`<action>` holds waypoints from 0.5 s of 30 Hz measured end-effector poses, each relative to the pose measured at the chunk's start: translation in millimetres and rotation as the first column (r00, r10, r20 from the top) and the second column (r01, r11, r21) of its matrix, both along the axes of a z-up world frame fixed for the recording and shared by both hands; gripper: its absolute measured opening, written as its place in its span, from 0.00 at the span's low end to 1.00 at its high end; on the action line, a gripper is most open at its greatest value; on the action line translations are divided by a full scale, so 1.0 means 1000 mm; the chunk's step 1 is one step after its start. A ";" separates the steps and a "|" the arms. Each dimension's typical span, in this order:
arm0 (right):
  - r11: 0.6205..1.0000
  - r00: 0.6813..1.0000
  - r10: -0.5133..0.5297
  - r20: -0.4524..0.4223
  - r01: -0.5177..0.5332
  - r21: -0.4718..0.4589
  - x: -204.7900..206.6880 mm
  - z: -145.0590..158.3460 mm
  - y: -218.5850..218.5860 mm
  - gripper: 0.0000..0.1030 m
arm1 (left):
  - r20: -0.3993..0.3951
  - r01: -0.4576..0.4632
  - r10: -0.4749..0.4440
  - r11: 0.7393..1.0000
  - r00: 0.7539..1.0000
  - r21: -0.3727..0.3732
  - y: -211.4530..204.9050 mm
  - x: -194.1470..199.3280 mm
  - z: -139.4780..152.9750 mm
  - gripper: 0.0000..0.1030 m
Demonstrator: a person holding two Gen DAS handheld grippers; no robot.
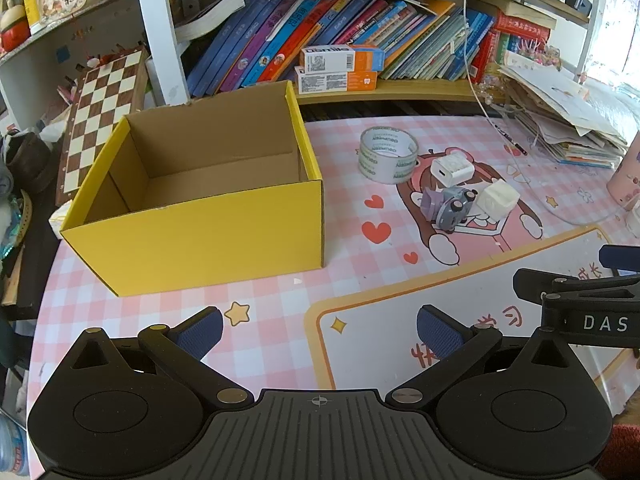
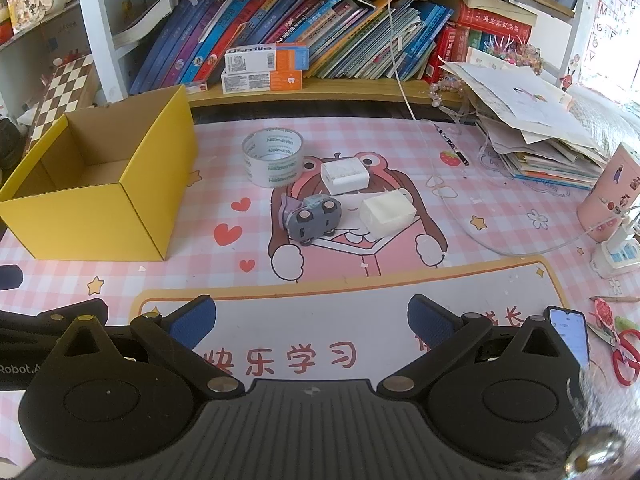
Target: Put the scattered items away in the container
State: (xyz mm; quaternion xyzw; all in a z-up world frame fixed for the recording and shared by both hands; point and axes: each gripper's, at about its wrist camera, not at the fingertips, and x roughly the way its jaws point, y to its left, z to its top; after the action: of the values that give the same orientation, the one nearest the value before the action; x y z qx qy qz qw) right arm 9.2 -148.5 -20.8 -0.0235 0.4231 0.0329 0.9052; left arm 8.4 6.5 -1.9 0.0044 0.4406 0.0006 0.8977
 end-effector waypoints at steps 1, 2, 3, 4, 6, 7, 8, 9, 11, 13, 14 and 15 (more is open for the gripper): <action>1.000 1.000 0.000 0.000 0.000 0.000 0.000 0.000 0.000 1.00 | 0.000 0.000 0.000 1.000 1.000 0.000 0.000 0.000 0.000 1.00; 1.000 1.000 0.000 0.000 0.000 0.000 0.000 0.000 0.000 1.00 | 0.000 -0.001 0.001 1.000 1.000 0.000 0.000 0.000 0.000 1.00; 1.000 1.000 0.001 0.000 -0.001 0.001 0.000 0.000 0.000 1.00 | 0.001 -0.001 0.001 1.000 1.000 -0.001 0.000 0.000 0.000 1.00; 1.000 1.000 0.001 0.000 -0.001 0.001 0.001 0.000 0.000 1.00 | 0.001 -0.001 0.001 1.000 1.000 -0.001 0.000 0.000 0.000 1.00; 1.000 1.000 0.002 0.000 -0.002 0.000 0.000 0.000 0.000 1.00 | 0.000 -0.003 0.003 1.000 1.000 -0.006 0.001 0.001 0.000 1.00; 1.000 1.000 0.002 0.000 -0.002 0.000 0.000 0.000 0.000 1.00 | 0.000 -0.004 0.004 1.000 1.000 -0.008 0.001 0.001 0.000 1.00; 1.000 1.000 0.002 0.000 -0.002 0.000 0.001 0.000 -0.001 1.00 | -0.001 -0.005 0.005 1.000 1.000 -0.010 0.001 0.001 0.000 1.00; 1.000 1.000 0.003 -0.001 -0.003 0.000 0.002 0.000 -0.001 1.00 | -0.003 -0.007 0.007 1.000 1.000 -0.014 0.002 0.002 0.000 1.00; 1.000 1.000 0.003 -0.002 -0.003 0.000 0.001 0.000 -0.001 1.00 | -0.002 -0.009 0.009 1.000 1.000 -0.022 0.003 0.002 0.000 1.00; 1.000 1.000 0.004 -0.003 -0.004 0.000 0.002 -0.001 -0.002 1.00 | 0.000 -0.007 0.007 1.000 1.000 -0.029 0.003 0.002 0.000 1.00; 1.000 1.000 0.004 -0.004 -0.004 0.001 0.002 -0.001 -0.002 1.00 | 0.002 -0.007 0.007 1.000 1.000 -0.030 0.003 0.001 0.000 1.00; 1.000 1.000 0.004 -0.004 -0.004 0.001 0.002 -0.001 -0.003 1.00 | 0.006 -0.007 0.007 1.000 1.000 -0.030 0.003 0.001 0.001 1.00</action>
State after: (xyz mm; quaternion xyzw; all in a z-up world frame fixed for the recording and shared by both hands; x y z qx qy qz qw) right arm 11.1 -151.1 -21.6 -0.0238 0.4249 0.0348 0.9043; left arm 9.6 9.4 -1.1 -0.0106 0.4377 -0.0027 0.8991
